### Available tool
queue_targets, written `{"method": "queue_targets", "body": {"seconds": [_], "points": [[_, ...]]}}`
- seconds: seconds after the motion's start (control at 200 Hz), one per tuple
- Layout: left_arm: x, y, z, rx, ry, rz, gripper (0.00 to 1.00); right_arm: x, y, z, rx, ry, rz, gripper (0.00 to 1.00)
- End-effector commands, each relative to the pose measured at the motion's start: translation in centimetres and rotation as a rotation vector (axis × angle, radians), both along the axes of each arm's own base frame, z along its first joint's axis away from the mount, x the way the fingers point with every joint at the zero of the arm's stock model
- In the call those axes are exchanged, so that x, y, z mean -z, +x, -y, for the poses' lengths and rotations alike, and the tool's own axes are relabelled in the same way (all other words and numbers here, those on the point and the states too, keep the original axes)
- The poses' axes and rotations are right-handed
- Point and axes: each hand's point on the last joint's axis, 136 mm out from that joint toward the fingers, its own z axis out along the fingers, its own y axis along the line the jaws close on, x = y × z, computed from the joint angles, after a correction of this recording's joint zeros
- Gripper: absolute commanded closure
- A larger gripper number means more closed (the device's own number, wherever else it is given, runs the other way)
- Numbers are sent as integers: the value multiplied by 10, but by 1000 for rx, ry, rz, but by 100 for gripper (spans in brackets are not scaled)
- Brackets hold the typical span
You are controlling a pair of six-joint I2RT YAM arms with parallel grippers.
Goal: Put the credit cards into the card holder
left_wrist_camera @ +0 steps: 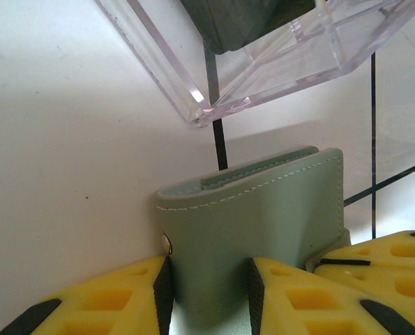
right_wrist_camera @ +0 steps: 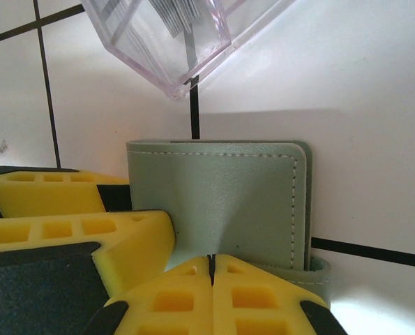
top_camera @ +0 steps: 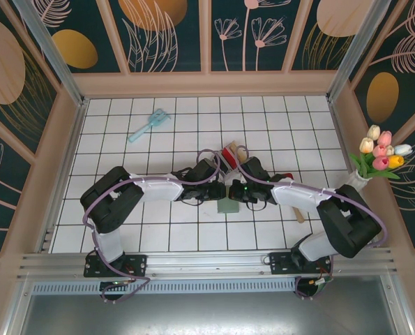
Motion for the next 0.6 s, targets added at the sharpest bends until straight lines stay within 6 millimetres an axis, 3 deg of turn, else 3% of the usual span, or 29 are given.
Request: {"method": "queue_targets", "body": {"seconds": [0.0,0.2,0.35,0.595], "points": [[29,-19,-8,21,49,-76,65,30,-32,22,-38,-121,-94,100],[29,-19,-9,6,48,-79,66,30,-39,20,-91,-105,-71,100],[31,-20,-10,3,49,-84,67,50,-49,30,-96,-168,-103,100],[29,-18,-10,-8,41,-80,69,67,-67,35,-95,-186,-116,100]]}}
